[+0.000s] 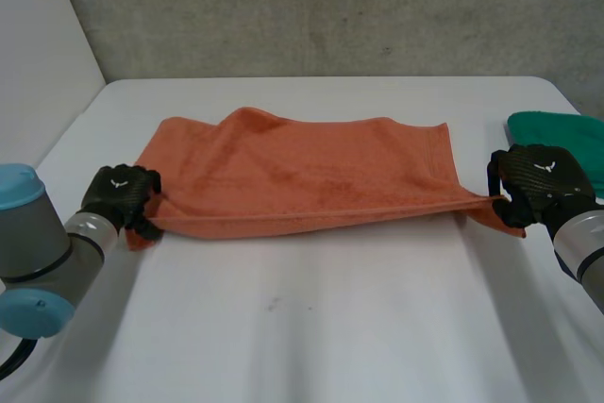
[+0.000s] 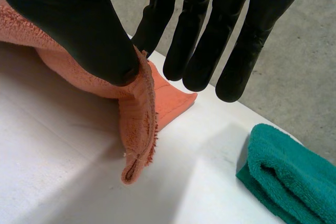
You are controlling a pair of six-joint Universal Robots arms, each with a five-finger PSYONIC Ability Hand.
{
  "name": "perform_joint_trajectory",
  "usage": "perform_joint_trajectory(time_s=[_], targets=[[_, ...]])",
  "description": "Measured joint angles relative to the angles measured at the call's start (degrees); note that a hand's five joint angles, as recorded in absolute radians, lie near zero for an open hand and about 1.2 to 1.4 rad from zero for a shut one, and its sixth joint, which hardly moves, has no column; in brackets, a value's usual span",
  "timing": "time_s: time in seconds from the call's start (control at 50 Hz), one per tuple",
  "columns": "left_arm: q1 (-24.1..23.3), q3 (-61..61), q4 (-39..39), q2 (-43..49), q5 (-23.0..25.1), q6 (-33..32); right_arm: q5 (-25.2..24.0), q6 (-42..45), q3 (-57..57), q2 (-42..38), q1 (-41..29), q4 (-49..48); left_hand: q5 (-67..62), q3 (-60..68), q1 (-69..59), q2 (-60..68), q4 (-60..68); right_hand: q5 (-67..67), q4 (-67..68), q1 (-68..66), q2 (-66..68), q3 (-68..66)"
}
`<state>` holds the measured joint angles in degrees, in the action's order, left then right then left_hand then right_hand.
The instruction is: Fold the laundry.
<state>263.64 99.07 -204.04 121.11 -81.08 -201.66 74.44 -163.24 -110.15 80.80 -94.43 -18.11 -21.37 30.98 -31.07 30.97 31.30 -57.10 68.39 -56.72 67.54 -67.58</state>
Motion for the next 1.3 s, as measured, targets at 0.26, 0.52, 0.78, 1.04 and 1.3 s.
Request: perform_joint_trajectory(time_s=[0.26,0.52,0.78,1.04,1.3], targets=[[0.56,1.99,0.41,-1.33,-1.78,-3.14,-0.08,0.52,0.43,-0.04,-0.3,0.11,-31.42,32.88,-32.64,33.06,32.39,0.0,0.0,0.0,0.0,0.0],[0.46,8.16,10.8,-17.32,-1.6,-19.87,-0.62,17.83,5.68,1.1,-0.19,14.98,-34.29,37.05,-33.72,37.33,37.33,0.0,0.0,0.0,0.0,0.0],[1.23,19.42,32.29,-35.65,1.36,-37.38,2.15,47.25,7.95,5.15,0.23,50.08,-34.29,37.24,-33.72,37.46,37.38,0.0,0.0,0.0,0.0,0.0],[-2.36,8.77,14.98,-18.21,2.28,-36.83,7.45,40.2,18.44,-8.36,-5.47,33.05,-34.29,37.26,-33.72,37.5,37.39,0.0,0.0,0.0,0.0,0.0],[-7.05,-18.48,2.76,9.33,-5.92,-36.65,13.83,39.23,37.73,-27.97,-9.22,12.07,-34.29,37.27,-33.72,37.51,37.39,0.0,0.0,0.0,0.0,0.0]])
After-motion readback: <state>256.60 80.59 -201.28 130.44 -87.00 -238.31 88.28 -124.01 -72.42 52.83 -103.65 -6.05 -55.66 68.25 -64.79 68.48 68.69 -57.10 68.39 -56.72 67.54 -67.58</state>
